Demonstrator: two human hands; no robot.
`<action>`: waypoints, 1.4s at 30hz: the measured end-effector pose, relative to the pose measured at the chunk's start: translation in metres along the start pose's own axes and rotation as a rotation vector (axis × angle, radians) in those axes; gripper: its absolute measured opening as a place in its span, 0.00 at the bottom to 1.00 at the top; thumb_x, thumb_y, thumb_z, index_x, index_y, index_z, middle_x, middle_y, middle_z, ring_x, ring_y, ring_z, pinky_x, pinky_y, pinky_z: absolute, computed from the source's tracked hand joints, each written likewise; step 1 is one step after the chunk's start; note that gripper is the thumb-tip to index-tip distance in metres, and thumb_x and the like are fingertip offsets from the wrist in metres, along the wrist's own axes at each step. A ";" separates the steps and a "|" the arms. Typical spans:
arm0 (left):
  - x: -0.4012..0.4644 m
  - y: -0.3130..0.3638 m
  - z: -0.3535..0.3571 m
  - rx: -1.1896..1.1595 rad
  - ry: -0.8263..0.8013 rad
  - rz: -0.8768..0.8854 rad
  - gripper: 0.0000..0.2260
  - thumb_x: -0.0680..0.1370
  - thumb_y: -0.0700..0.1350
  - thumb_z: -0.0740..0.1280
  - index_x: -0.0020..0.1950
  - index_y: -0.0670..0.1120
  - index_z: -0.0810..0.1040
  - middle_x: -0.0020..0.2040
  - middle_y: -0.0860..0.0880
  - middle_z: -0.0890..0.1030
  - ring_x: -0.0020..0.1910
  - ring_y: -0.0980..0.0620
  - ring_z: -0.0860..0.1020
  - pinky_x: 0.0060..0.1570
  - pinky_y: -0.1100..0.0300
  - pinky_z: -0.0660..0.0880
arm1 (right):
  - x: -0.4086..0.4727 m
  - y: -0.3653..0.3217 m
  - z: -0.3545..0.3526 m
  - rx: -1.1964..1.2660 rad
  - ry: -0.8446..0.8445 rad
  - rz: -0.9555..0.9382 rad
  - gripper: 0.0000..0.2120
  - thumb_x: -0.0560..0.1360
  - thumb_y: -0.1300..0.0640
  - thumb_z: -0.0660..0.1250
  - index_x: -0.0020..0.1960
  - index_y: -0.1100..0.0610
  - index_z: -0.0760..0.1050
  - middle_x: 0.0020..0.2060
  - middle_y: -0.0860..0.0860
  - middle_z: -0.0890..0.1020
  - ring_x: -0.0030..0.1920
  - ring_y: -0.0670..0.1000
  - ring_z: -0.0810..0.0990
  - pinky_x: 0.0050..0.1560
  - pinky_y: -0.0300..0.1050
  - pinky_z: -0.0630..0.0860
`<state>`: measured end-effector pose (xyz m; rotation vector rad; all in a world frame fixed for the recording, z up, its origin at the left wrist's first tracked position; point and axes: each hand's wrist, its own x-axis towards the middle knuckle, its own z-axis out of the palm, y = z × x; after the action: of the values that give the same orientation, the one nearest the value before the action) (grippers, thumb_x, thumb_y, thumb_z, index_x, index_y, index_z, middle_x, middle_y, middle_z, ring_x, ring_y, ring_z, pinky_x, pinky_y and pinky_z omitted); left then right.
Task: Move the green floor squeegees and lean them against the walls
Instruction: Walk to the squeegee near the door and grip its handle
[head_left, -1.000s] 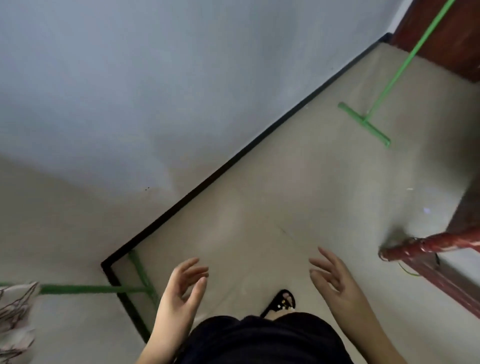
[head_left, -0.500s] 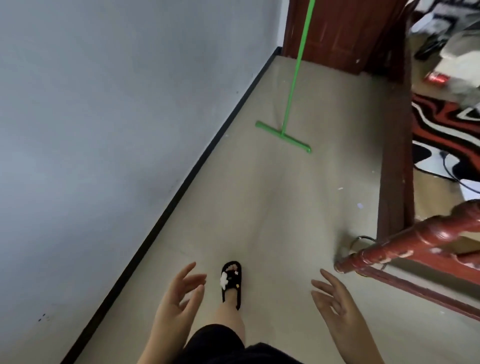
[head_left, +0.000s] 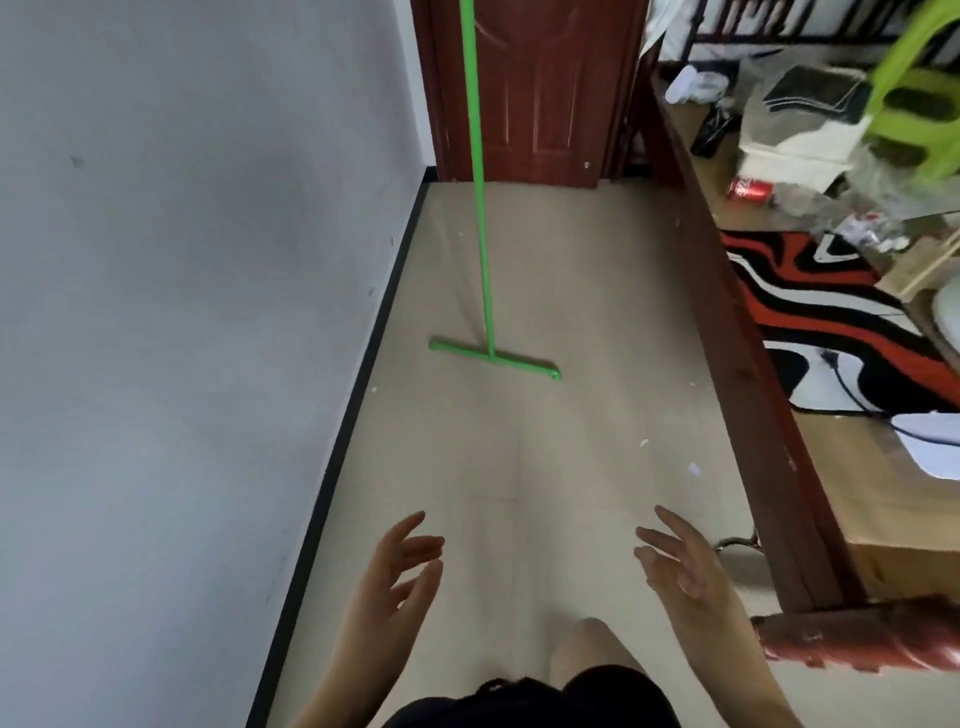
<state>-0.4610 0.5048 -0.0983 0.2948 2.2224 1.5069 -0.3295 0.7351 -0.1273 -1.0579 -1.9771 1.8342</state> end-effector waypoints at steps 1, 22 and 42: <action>0.022 0.005 0.003 -0.002 -0.006 0.001 0.18 0.75 0.36 0.64 0.59 0.56 0.70 0.51 0.48 0.82 0.51 0.61 0.79 0.45 0.74 0.75 | 0.019 -0.003 0.000 -0.001 0.009 0.008 0.19 0.72 0.60 0.65 0.59 0.43 0.70 0.53 0.49 0.80 0.47 0.37 0.79 0.46 0.37 0.77; 0.478 0.155 0.112 -0.091 0.309 0.044 0.18 0.75 0.38 0.64 0.59 0.58 0.70 0.51 0.50 0.82 0.51 0.61 0.79 0.46 0.73 0.75 | 0.539 -0.191 -0.008 -0.087 -0.271 -0.175 0.17 0.66 0.41 0.63 0.55 0.36 0.69 0.53 0.45 0.79 0.55 0.49 0.79 0.60 0.51 0.74; 0.798 0.259 0.102 0.137 0.619 -0.134 0.11 0.74 0.47 0.66 0.56 0.51 0.74 0.48 0.53 0.83 0.49 0.59 0.80 0.55 0.59 0.77 | 0.856 -0.417 0.203 -0.400 -1.305 -0.746 0.13 0.71 0.55 0.67 0.55 0.45 0.76 0.50 0.45 0.83 0.52 0.41 0.78 0.53 0.41 0.78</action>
<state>-1.1341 1.0153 -0.0792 -0.3246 2.7523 1.5159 -1.2020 1.1538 -0.0205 1.1183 -2.7829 1.7540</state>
